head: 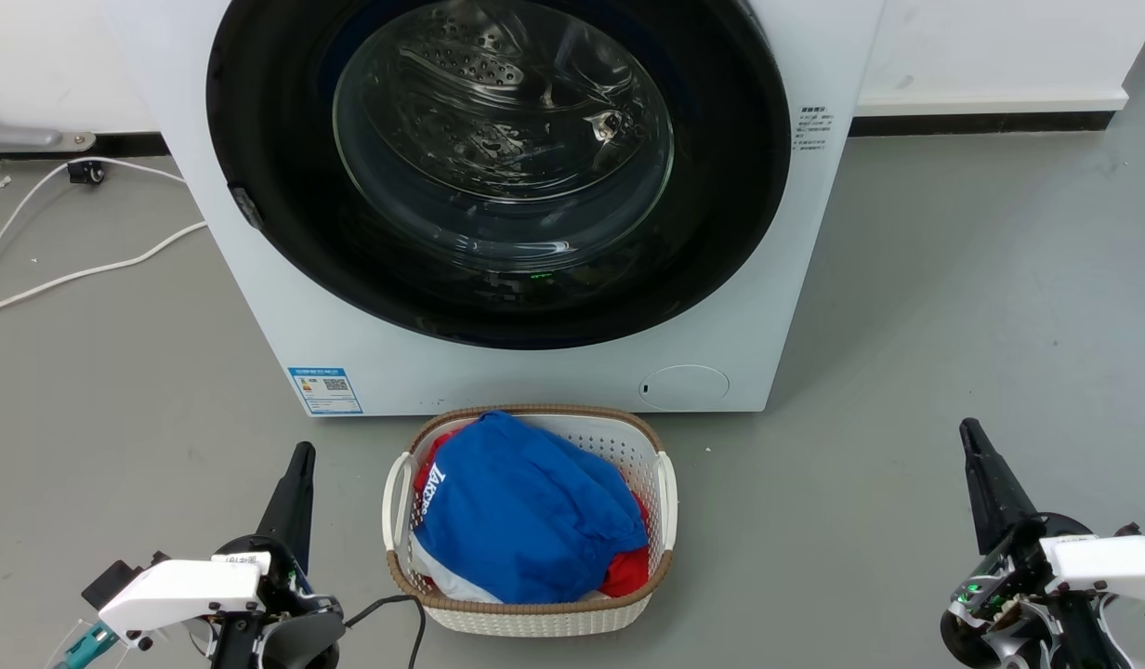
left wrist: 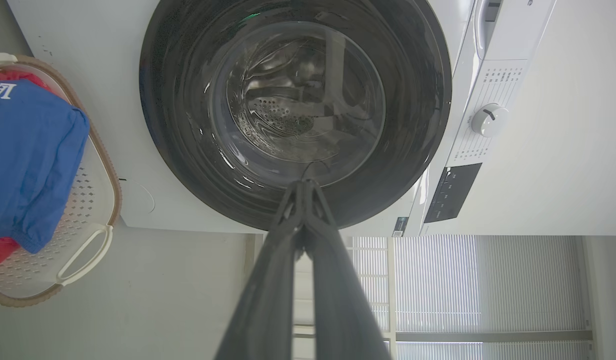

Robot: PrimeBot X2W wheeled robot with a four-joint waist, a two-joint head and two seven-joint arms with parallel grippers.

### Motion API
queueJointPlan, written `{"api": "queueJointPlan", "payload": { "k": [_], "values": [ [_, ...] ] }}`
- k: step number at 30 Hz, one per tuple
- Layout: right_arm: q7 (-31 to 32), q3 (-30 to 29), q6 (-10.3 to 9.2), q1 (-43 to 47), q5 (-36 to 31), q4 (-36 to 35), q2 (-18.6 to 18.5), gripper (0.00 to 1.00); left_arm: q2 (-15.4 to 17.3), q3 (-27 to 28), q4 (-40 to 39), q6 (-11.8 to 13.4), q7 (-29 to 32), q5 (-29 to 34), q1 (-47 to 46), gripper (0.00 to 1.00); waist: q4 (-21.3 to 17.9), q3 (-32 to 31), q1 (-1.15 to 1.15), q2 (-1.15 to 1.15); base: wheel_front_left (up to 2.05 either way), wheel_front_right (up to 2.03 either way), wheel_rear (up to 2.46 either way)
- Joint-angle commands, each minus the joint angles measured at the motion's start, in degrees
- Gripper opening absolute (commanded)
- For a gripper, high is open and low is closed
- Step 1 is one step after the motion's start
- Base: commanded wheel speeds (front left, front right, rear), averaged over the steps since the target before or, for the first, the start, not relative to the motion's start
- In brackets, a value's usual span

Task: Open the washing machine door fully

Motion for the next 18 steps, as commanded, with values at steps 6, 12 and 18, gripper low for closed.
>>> {"api": "queueJointPlan", "payload": {
  "k": [6,12,18],
  "values": [
    [0.1,-0.12,0.0,-0.66,-0.4,0.08,0.19,0.0,-0.14,0.15,-0.01,-0.11,0.13,0.01,-0.36,0.0,0.0,0.0,0.0,0.0,0.0,0.0,0.0],
    [0.17,-0.18,0.0,-0.66,-0.48,0.08,0.23,0.0,-0.14,0.15,-0.01,-0.11,0.13,0.01,-0.36,0.0,0.0,0.0,0.0,0.0,0.0,0.0,0.0],
    [0.23,-0.23,0.0,-0.67,-0.43,0.09,0.28,0.0,-0.14,0.14,-0.01,-0.11,0.13,0.0,-0.36,0.0,0.0,0.0,0.0,0.0,0.0,0.0,0.0]
  ]
}}
